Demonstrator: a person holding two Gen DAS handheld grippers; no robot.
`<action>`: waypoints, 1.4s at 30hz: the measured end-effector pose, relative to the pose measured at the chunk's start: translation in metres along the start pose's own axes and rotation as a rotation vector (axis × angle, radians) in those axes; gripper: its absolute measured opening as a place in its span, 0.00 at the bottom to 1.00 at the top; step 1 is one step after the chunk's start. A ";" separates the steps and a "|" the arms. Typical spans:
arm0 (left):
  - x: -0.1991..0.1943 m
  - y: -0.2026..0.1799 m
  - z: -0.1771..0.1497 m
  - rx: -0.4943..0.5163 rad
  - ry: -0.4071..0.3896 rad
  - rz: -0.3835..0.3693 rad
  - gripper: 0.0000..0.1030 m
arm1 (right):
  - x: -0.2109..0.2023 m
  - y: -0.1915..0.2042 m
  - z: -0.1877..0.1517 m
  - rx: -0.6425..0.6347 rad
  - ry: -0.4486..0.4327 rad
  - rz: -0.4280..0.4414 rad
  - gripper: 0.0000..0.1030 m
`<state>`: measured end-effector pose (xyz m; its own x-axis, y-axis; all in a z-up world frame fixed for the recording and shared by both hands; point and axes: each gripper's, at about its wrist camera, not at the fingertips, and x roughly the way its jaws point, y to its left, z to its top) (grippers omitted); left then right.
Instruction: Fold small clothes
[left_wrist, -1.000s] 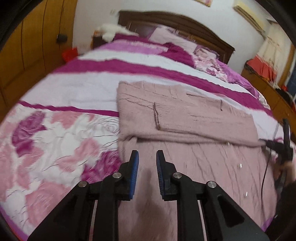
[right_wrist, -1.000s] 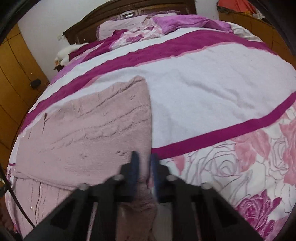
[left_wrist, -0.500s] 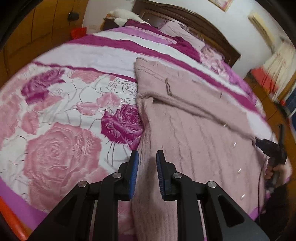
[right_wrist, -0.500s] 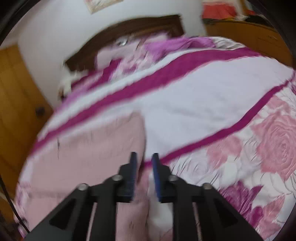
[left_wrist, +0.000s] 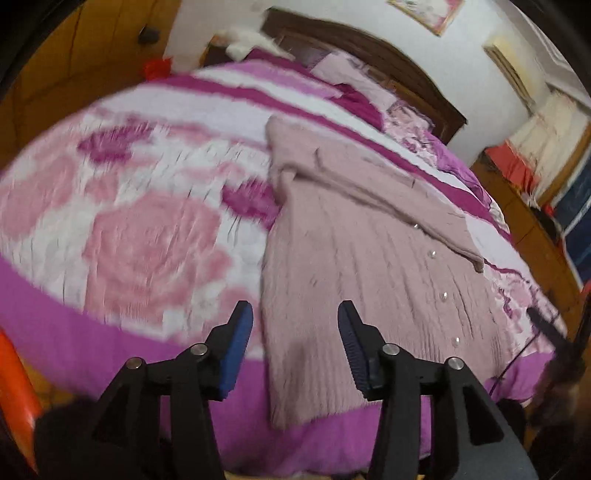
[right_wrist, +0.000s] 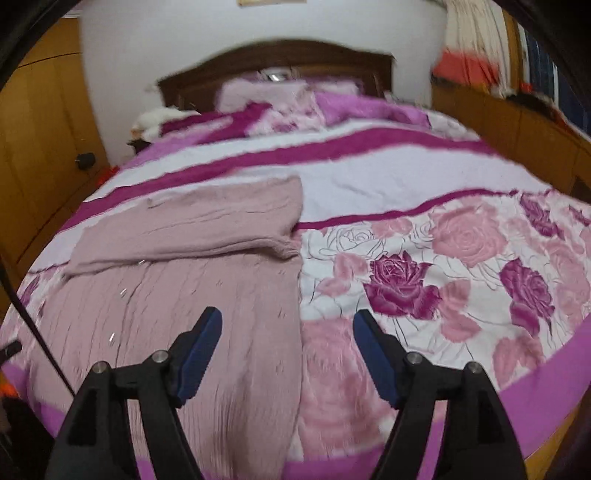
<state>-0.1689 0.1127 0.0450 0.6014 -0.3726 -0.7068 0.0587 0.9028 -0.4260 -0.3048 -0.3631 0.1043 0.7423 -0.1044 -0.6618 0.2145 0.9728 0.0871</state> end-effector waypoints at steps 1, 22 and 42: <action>0.003 0.004 -0.003 -0.030 0.026 -0.015 0.26 | -0.001 -0.004 -0.007 0.023 0.009 -0.011 0.75; 0.019 0.021 -0.049 -0.174 0.132 -0.023 0.00 | 0.057 -0.013 -0.076 0.231 0.263 0.288 0.25; -0.047 0.053 -0.041 -0.349 -0.016 -0.361 0.00 | -0.004 -0.047 -0.073 0.454 -0.007 0.504 0.06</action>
<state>-0.2268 0.1695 0.0327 0.6043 -0.6422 -0.4717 -0.0030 0.5901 -0.8073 -0.3642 -0.3938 0.0489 0.8254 0.3365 -0.4534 0.0850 0.7198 0.6889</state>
